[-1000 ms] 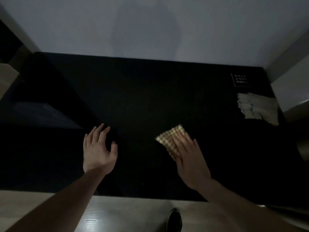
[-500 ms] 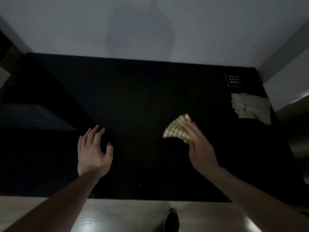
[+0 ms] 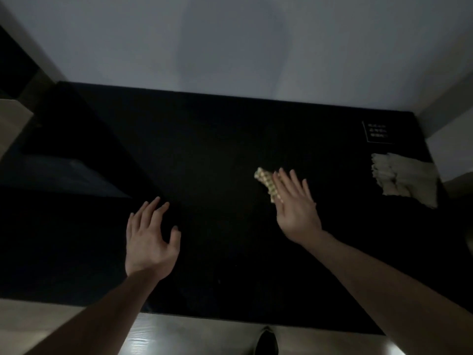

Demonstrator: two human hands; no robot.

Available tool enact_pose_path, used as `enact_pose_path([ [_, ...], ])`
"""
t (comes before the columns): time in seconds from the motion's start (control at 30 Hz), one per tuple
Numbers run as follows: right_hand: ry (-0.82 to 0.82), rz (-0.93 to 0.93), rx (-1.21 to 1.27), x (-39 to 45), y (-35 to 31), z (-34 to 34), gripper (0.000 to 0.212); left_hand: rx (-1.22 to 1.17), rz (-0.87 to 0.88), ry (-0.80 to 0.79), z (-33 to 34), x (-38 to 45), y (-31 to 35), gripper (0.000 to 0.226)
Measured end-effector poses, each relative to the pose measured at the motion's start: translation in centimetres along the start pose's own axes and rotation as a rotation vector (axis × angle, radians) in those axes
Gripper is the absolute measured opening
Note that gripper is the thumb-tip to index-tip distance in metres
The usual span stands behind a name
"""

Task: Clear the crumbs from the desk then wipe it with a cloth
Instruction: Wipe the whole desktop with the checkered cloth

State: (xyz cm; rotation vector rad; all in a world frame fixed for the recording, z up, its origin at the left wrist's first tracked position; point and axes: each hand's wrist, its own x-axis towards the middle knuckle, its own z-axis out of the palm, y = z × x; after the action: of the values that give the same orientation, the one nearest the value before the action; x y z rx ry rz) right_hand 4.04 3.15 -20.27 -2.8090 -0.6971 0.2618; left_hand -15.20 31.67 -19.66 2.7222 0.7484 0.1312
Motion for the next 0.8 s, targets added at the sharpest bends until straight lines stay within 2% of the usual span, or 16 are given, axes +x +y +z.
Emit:
enact_pose_path([
  [0.2,-0.028,-0.23,-0.002,-13.4,0.4,1.6,0.074,0.0,-0.001,-0.012,-0.3,0.0,0.6,0.063],
  [0.37,-0.119,-0.375,0.073,-19.6,0.2,3.0,0.069,0.012,-0.008,-0.041,-0.6,-0.2,0.6,0.064],
  [0.47,-0.135,-0.269,0.357,-16.6,0.9,1.1,0.06,-0.001,-0.002,-0.034,-0.6,-0.2,0.4,0.065],
  [0.53,-0.009,-0.124,0.439,-12.2,1.9,-0.8,0.055,-0.013,-0.001,-0.03,-0.5,-0.1,0.6,0.065],
  [0.7,0.289,0.096,0.424,2.7,4.8,-6.0,0.049,-0.024,-0.01,-0.02,-0.4,0.1,0.7,0.066],
  [0.8,0.357,0.155,0.316,10.8,6.9,-8.3,0.048,-0.015,-0.009,-0.02,-0.4,0.2,0.7,0.067],
])
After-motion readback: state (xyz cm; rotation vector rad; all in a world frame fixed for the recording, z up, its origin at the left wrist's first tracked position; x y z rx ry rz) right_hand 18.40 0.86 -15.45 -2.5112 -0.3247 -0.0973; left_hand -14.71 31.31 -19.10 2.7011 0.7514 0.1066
